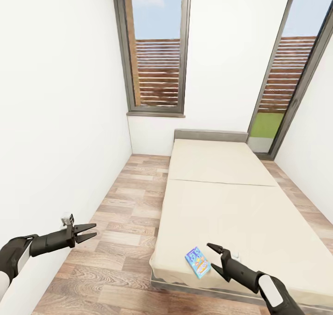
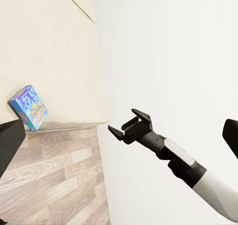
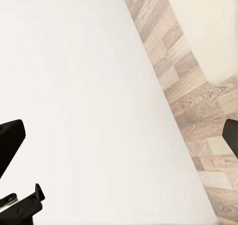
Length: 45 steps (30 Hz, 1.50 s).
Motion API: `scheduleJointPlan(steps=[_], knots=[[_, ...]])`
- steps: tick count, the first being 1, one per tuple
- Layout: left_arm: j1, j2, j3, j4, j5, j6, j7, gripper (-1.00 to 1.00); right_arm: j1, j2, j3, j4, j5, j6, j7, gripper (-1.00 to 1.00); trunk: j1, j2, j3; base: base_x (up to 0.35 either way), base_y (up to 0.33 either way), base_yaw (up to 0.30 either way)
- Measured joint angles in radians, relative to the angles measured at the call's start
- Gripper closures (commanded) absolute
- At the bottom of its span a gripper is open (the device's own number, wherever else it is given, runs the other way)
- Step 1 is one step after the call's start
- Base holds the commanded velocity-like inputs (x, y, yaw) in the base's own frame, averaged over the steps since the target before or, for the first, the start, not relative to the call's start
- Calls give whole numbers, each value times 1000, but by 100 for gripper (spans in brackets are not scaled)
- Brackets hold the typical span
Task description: Put all the toys in the child's room - the three board games (two on the bed and one on the table), the two jigsaw puzzles on the table, and the tennis ball on the table - inside the toy box on the table in the child's room.
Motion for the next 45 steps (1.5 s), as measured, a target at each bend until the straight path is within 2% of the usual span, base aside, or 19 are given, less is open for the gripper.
scheduleJointPlan(steps=[6, 12, 18, 45], knots=[[0, -1, 0, 0, 0, -1, 0, -100, 0, 0, -4, 28, -7, 3, 5, -100, 23, -42, -19, 0, 0, 0], [0, -1, 0, 0, 0, -1, 0, -100, 0, -1, -20, 32, -41, -1, 10, -100, 46, -84, -38, 0, 0, 0], [0, -1, 0, 0, 0, -2, 0, -100, 1, -1, -24, 33, -55, -3, 9, -100, 69, -126, -57, 0, 0, 0], [0, -1, 0, 0, 1, -5, 0, -100, 1, 1, -27, 36, -59, -6, 2, -100, 173, -316, -142, 0, 0, 0]])
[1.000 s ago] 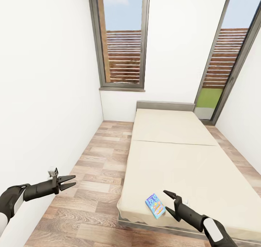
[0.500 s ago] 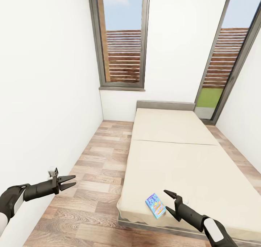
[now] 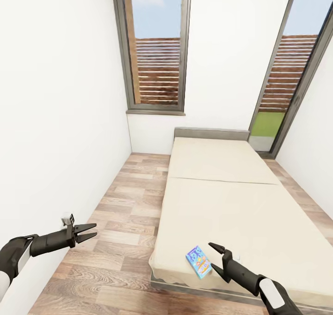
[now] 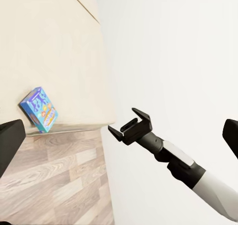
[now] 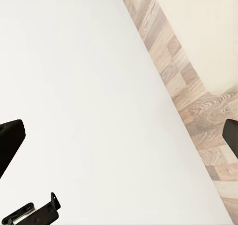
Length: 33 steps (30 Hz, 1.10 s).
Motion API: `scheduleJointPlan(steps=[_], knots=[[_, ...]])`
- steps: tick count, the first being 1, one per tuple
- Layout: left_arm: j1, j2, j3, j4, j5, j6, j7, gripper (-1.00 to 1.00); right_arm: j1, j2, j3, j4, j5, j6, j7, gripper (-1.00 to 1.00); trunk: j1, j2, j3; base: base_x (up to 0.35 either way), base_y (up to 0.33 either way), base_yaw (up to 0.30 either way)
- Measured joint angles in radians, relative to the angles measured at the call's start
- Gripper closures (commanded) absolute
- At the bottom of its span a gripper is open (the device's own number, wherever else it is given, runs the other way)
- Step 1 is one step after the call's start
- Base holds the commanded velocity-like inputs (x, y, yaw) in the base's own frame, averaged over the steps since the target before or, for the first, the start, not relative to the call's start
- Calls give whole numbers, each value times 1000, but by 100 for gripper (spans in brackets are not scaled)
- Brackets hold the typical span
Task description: Put all the toys in the child's room - the three board games (two on the bed and one on the table), the two jigsaw puzzles on the table, and the tennis ball on the table - inside the toy box on the table in the child's room.
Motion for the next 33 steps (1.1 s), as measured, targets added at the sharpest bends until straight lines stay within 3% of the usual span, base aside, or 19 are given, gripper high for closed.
scheduleJointPlan(steps=[33], knots=[[-2, -9, 2, -26, 0, 9, 0, -100, -2, -11, -9, 141, -2, -64, -29, -100, 127, -231, -104, 0, 0, 0]])
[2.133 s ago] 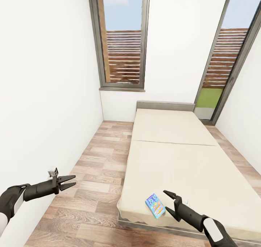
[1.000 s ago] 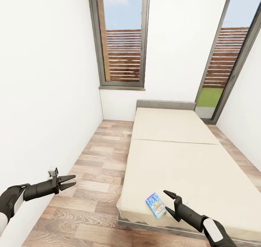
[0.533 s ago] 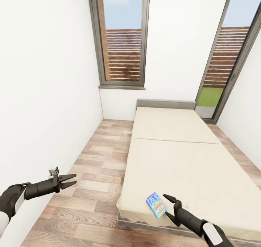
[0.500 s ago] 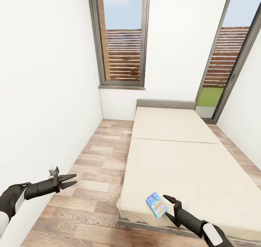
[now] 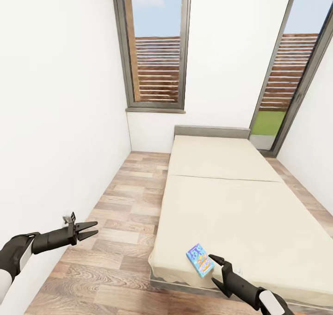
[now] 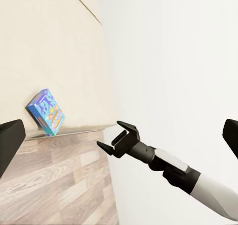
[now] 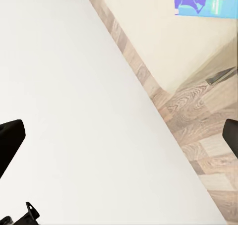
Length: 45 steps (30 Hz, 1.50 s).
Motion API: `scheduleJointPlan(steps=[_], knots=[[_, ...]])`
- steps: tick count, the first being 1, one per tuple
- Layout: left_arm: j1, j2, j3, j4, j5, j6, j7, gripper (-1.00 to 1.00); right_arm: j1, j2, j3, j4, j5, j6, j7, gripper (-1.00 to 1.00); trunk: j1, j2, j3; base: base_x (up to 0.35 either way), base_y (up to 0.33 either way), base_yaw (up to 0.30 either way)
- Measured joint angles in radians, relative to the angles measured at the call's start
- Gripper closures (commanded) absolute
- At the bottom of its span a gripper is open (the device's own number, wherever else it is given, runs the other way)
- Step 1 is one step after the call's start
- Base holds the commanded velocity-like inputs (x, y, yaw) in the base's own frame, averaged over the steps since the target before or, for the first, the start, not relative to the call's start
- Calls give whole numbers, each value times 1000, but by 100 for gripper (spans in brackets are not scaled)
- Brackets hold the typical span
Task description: Put all the toys in the child's room - the three board games (two on the bed and one on the table), the two jigsaw puzzles on the table, and the tennis ball on the table - inside the toy box on the table in the child's room.
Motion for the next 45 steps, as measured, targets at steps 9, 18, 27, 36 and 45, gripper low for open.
scheduleJointPlan(steps=[9, 18, 27, 36, 45], knots=[[0, -1, -1, 0, 0, 0, 0, -100, 0, -1, 0, 1, -1, -2, -5, -100, 35, -63, -28, 0, 0, 0], [0, 0, 0, 0, 0, -1, 0, -100, 0, -2, 0, 1, -1, -3, -5, -100, 69, -126, -56, 0, 0, 0], [0, 0, 0, 0, 0, -1, 0, -100, 0, -3, 0, 1, -1, -2, -5, -100, 104, -189, -85, 0, 0, 0], [0, -1, -2, 0, 0, -1, 0, -100, 0, -3, -1, 1, -1, -1, -5, -100, 138, -252, -113, 0, 0, 0], [0, -1, -1, 0, 0, -1, 0, -100, 0, -3, -2, 0, -1, 0, -4, -100, 173, -315, -141, 0, 0, 0]])
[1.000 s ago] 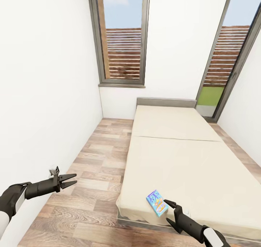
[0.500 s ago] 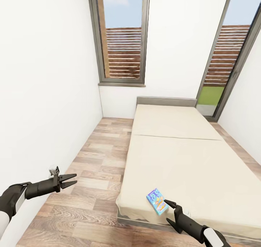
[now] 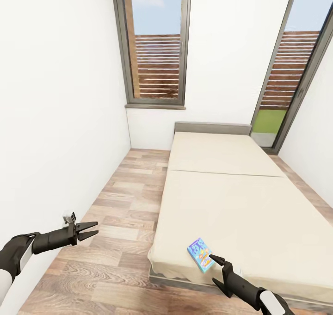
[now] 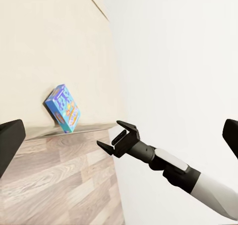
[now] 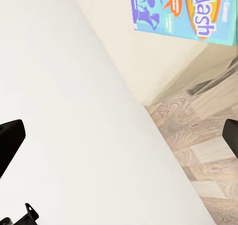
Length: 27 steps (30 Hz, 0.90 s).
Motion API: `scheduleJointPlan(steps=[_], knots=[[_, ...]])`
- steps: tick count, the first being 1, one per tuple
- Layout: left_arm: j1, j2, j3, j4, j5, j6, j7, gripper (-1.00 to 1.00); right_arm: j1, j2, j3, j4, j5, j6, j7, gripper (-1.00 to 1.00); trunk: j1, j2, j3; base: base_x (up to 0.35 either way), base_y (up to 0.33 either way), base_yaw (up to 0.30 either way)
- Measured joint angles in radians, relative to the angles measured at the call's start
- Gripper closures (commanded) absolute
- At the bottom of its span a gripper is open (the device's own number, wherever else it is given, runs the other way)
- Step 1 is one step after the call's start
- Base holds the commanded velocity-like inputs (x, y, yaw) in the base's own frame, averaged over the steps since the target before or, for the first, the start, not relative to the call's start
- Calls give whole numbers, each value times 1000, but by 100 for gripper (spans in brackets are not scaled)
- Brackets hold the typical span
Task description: Put all the toys in the child's room - the three board games (two on the bed and one on the table), the two jigsaw puzzles on the table, and the tennis ball on the table - inside the toy box on the table in the child's room.
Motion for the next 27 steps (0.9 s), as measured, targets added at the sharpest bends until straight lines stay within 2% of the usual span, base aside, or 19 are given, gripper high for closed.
scheduleJointPlan(steps=[27], knots=[[0, 0, -1, 0, 0, -1, 0, -100, 0, 0, 0, -1, 0, 0, 0, -100, 104, -189, -85, 0, 0, 0]])
